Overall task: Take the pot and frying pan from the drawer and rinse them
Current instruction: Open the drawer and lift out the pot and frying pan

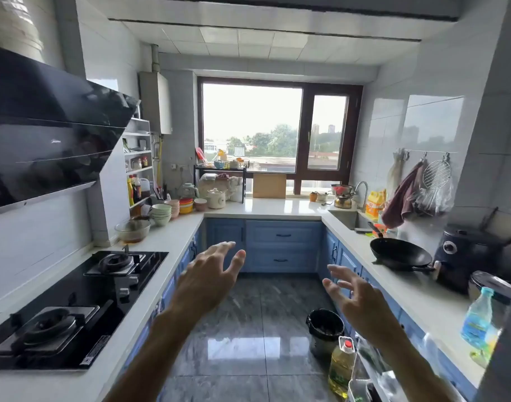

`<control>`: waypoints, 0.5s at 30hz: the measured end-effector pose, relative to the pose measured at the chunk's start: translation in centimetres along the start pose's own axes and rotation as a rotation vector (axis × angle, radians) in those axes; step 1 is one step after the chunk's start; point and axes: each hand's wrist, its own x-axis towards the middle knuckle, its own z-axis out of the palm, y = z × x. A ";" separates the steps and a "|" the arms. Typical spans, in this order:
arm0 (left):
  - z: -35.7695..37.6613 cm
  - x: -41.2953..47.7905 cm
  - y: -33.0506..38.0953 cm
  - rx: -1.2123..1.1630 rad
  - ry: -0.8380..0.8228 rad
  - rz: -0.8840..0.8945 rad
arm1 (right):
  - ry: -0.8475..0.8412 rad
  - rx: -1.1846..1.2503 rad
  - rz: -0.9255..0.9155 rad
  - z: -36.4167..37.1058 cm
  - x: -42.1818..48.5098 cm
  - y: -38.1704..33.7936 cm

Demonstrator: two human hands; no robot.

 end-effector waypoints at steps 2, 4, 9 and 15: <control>1.2 1.9 -0.9 -0.002 0.000 0.003 | -0.015 -0.003 0.010 1.1 1.9 0.7; 2.5 4.4 -1.8 -0.005 -0.013 0.001 | -0.037 -0.014 0.021 2.0 4.1 1.6; 7.3 12.0 -3.4 0.020 -0.001 0.019 | 0.043 -0.094 0.041 4.3 11.8 4.5; 12.5 24.8 -2.5 0.071 0.092 -0.018 | 0.118 -0.165 -0.037 4.7 25.6 7.9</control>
